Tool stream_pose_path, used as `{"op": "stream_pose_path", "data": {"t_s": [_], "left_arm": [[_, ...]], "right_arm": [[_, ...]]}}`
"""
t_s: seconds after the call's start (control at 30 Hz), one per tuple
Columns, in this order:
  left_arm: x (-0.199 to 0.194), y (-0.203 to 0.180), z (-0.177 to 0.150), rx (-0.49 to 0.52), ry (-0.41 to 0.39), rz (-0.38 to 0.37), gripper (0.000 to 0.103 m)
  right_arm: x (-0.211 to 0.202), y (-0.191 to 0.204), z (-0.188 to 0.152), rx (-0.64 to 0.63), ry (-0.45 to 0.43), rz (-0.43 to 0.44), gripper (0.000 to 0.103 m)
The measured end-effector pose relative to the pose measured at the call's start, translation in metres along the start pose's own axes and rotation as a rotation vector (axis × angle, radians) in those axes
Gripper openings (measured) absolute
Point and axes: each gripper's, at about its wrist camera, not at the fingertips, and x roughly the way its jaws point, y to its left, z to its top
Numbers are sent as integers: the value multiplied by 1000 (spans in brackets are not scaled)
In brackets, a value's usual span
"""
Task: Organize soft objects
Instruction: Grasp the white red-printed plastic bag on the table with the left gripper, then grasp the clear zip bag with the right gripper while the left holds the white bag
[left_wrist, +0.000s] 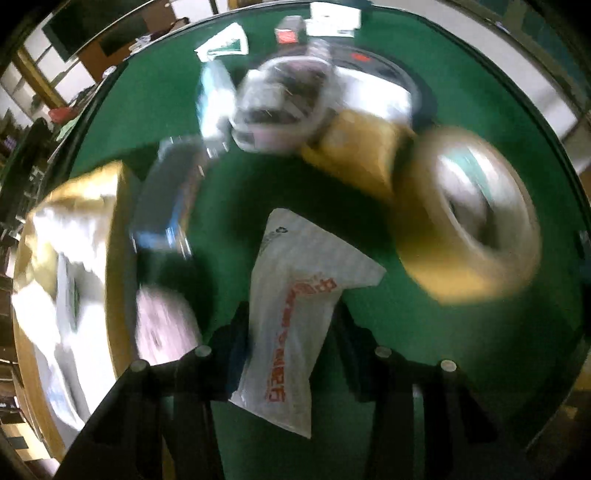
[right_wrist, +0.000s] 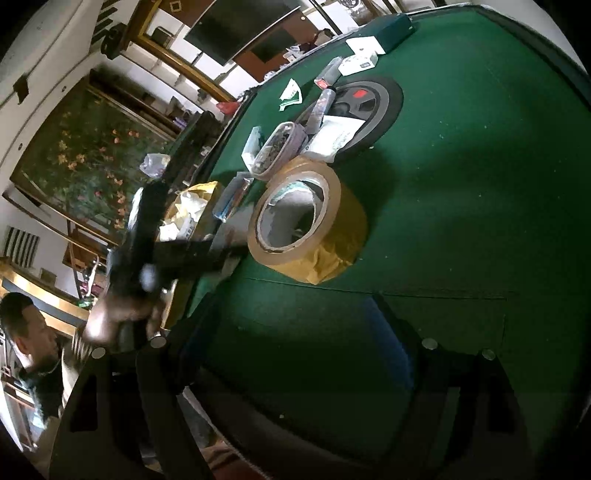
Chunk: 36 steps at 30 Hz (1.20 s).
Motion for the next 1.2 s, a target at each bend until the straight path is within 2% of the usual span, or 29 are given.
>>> {"op": "stream_pose_path", "data": {"t_s": [0.17,0.4,0.47,0.53,0.6,0.63,0.7,0.73,0.77,0.93,1.07,1.2], "left_arm": [[-17,-12,-48,24,-27,40,45],[-28,-17,-73,36,-20,21,45],[-28,-13,-80,44,-17,8,45],[-27,-16,-80,49,-22,5,45],[-26,-11,-79,43,-31,-3,46],[-26,-16,-89,39,-35,-7,46],[-26,-14,-91,36,-40,-20,46],[-28,-14,-93,37,-40,-26,46],[-28,-13,-96,39,-41,-31,46],[-29,-6,-102,46,-50,-55,46],[-33,1,-105,35,-62,-86,46],[-36,5,-110,25,-68,-106,48]], "right_arm": [[1,11,13,-22,-1,-29,81],[9,55,56,-129,5,-44,81],[21,70,72,-171,52,-34,81],[43,87,92,-185,126,14,81],[67,98,107,-151,180,50,81],[88,107,117,-134,218,53,81],[120,116,126,-107,269,48,69],[143,120,131,-84,299,25,58],[158,122,134,-70,316,9,55],[226,126,152,34,336,-71,52],[262,135,165,46,349,-163,44],[285,147,170,-3,361,-283,42]]}}
